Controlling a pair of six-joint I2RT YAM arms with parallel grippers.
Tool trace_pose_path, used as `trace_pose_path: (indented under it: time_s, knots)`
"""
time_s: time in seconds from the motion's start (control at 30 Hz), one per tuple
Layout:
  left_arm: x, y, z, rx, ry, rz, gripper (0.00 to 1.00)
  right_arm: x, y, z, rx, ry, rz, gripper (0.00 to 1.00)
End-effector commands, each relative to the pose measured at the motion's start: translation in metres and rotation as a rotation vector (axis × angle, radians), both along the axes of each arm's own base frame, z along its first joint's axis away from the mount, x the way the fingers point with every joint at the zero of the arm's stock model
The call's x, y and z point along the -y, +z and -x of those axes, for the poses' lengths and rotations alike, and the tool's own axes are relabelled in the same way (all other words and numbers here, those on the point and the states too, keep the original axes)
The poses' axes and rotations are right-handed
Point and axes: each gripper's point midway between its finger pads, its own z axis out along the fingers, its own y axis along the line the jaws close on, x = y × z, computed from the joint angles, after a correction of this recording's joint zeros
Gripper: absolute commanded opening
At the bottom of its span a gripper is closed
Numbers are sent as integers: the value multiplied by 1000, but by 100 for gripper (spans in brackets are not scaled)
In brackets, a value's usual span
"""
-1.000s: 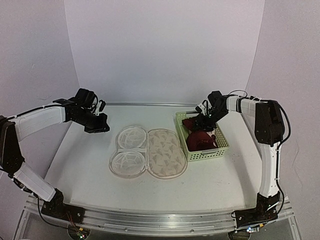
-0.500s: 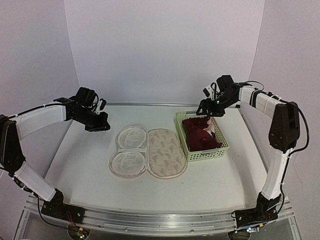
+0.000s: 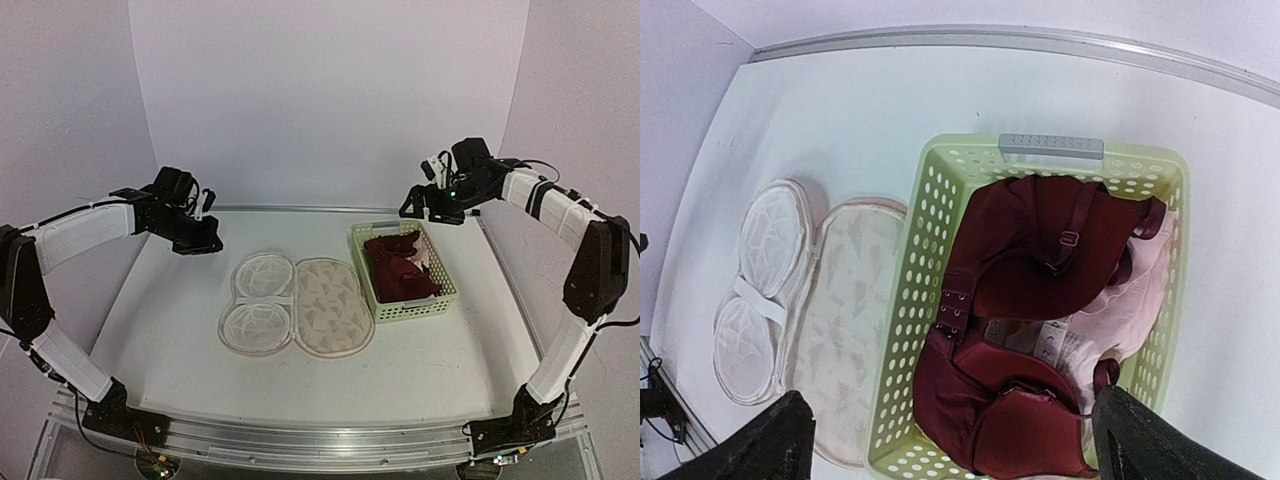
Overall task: Unzip the laundry bag and remove the bra
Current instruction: Adjust the bra in the bin, then move the bin to the center of the board.
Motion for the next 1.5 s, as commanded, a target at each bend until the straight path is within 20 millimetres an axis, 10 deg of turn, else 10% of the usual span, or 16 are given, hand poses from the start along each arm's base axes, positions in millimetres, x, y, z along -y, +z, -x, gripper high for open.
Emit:
trace_pose_path:
  time_s: [0.0, 0.27, 0.7, 1.07, 1.3, 1.47]
  knots:
    - [0, 29, -15, 94, -3, 1, 1, 7, 54, 5, 144, -41, -54, 98]
    - [-4, 49, -14, 147, 2, 3, 5, 24, 96, 27, 224, -242, -244, 98]
    - [-14, 72, 1, 218, 6, 6, 37, -43, 66, 78, 99, -33, -364, 91]
    - [-23, 103, 16, 299, 23, 28, 74, -120, 24, 101, -54, 40, -322, 53]
    - [-27, 115, 24, 330, 31, 40, 95, -173, -7, 91, -115, 56, -269, 1]
    - [-31, 116, 29, 335, 38, 35, 97, -191, -40, 67, -153, -15, -202, 0]
